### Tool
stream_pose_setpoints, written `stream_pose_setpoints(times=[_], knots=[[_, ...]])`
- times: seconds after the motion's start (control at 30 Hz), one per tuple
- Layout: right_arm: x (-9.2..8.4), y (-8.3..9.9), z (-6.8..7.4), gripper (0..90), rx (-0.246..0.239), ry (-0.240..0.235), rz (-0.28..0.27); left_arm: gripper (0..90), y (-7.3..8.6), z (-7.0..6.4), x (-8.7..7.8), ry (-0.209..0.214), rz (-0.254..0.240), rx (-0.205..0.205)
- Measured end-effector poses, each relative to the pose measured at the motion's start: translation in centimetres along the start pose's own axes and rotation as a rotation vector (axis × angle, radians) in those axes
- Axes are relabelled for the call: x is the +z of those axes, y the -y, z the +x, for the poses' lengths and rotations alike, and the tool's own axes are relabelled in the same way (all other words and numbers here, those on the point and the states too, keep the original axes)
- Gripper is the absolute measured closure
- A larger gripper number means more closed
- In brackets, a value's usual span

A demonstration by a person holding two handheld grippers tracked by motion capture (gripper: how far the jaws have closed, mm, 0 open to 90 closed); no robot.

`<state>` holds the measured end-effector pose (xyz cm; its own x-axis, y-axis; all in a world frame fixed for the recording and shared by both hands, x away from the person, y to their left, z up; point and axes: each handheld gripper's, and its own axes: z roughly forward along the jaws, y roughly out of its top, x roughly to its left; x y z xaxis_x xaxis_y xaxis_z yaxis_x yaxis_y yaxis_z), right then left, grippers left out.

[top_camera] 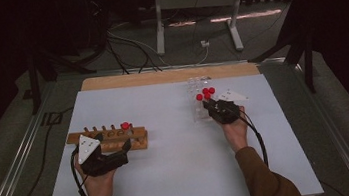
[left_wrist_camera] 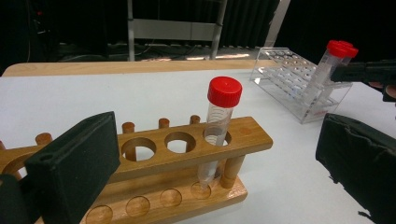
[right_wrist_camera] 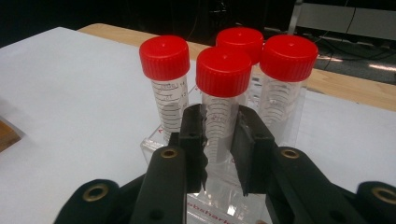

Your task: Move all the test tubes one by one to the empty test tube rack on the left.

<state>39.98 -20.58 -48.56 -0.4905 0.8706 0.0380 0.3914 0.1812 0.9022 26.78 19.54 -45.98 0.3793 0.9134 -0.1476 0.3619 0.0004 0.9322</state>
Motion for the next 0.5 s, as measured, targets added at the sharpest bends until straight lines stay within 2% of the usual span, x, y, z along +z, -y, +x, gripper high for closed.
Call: stream_pose_setpoints(times=[0.17, 0.5], knots=[[-0.4, -0.4, 0.0, 74.9, 0.013, 0.001, -0.026, 0.6, 0.1, 0.0, 0.0, -0.001, 0.003, -0.001], [-2.2, -1.9, -0.1, 75.0, 0.000, -0.010, -0.084, 0.6, 0.1, 0.1, 0.1, -0.002, 0.005, -0.001]])
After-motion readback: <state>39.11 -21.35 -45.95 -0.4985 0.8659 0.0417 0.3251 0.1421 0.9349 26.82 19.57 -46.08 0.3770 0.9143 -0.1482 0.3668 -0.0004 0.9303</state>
